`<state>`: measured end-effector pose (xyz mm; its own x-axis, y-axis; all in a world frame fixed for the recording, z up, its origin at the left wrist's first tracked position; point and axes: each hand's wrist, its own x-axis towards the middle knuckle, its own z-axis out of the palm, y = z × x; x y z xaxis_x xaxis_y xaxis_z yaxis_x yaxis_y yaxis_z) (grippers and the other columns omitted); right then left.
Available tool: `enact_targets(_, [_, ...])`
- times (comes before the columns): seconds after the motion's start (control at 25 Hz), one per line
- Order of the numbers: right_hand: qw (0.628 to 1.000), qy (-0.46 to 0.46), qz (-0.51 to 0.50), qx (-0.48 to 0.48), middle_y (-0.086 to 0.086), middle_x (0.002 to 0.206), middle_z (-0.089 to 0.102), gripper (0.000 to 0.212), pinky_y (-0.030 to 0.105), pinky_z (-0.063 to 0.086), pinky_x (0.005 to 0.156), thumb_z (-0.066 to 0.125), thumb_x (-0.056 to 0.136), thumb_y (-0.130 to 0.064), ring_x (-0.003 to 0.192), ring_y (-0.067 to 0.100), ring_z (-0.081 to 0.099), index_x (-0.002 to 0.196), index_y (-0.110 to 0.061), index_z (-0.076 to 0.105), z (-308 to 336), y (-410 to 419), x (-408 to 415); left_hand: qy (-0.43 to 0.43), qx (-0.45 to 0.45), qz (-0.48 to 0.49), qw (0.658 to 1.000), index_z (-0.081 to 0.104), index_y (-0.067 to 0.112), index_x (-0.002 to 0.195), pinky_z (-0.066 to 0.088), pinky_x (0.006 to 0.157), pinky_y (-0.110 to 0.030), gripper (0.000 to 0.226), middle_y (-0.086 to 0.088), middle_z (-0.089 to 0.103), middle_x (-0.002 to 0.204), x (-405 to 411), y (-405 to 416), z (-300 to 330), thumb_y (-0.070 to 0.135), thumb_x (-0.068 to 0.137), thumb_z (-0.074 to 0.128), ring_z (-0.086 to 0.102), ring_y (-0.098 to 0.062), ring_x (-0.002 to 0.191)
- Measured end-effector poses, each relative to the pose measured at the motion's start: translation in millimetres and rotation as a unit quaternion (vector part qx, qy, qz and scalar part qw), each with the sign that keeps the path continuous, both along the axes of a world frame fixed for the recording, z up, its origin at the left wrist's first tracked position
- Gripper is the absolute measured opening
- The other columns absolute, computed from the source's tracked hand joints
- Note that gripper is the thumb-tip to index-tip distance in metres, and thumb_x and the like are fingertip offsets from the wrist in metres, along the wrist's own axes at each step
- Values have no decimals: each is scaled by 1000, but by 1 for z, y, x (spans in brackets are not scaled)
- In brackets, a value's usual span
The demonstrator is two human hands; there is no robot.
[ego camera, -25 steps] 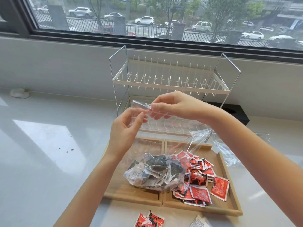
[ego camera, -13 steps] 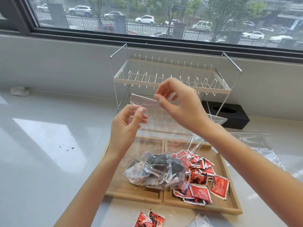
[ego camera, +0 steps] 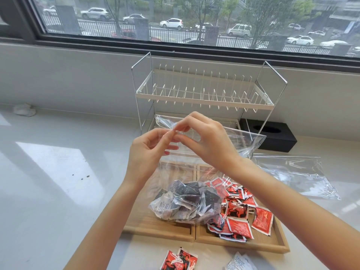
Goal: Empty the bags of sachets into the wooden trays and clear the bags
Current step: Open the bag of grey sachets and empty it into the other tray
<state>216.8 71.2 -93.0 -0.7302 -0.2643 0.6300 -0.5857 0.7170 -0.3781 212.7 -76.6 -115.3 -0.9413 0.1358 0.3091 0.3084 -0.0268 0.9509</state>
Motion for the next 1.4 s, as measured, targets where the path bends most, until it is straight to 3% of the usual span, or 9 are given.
enact_targets(0.32, [998,29,-32,-39,3,78,67,16,43,53,59,57,84,-21,66,19,63,83,-10,69,7,0,-4,44,-39,31,998,67,25,80,49,55,-13,16,16,72,66,0,2,4,37,78,57,70,-8,64])
enact_targets(0.48, [996,30,-51,-66,3,76,65,12,39,52,63,58,83,-16,66,16,59,81,-8,67,10,-6,-5,50,-41,47,997,67,11,78,53,56,-18,21,14,72,64,-5,4,5,30,82,59,71,-11,64])
enact_targets(0.68, [983,52,-102,-142,3,79,62,12,24,47,68,55,86,-12,70,15,57,84,-3,63,25,3,-10,33,-36,48,998,68,24,81,50,52,-14,13,17,72,67,-1,-1,-1,21,86,56,70,-9,58])
enact_targets(0.8, [994,-26,-49,-90,4,89,65,17,17,45,76,50,90,-17,78,8,58,96,-5,62,22,2,-7,13,-26,49,998,67,26,82,48,51,-13,15,17,72,66,-3,-4,0,19,88,55,70,-10,57])
enact_targets(0.88, [991,-51,-44,-116,-3,96,61,28,9,41,80,50,90,-27,81,-4,54,111,-9,56,19,5,-3,13,-24,62,998,66,27,83,49,52,-13,16,17,72,67,-6,-7,1,19,89,53,70,-11,59])
enact_targets(1.04, [994,6,-106,-40,-4,96,53,40,32,44,82,57,80,-39,86,8,51,108,-10,55,0,17,0,32,-29,60,997,65,27,83,55,60,-19,17,16,72,69,-5,-8,-1,17,90,52,70,-12,61])
enact_targets(1.2, [991,22,-128,-33,5,85,67,17,34,45,76,59,83,-24,78,19,60,88,-10,68,-8,18,-2,51,-51,64,995,62,28,83,51,56,-15,17,20,71,69,-5,-5,-3,18,91,50,69,-7,60])
enact_targets(1.32, [988,40,-122,-85,4,79,69,15,19,47,70,61,83,-18,69,9,59,85,-7,70,15,28,-6,48,-49,82,994,61,29,81,48,53,-11,21,22,70,67,-7,-8,-6,16,91,49,68,-5,57])
enact_targets(1.4, [992,33,-103,-60,-2,78,65,17,11,44,71,61,83,-22,69,3,56,88,-8,70,29,33,-8,50,-51,88,994,61,29,81,49,53,-12,21,22,69,67,-10,-10,-5,15,91,49,68,-5,57])
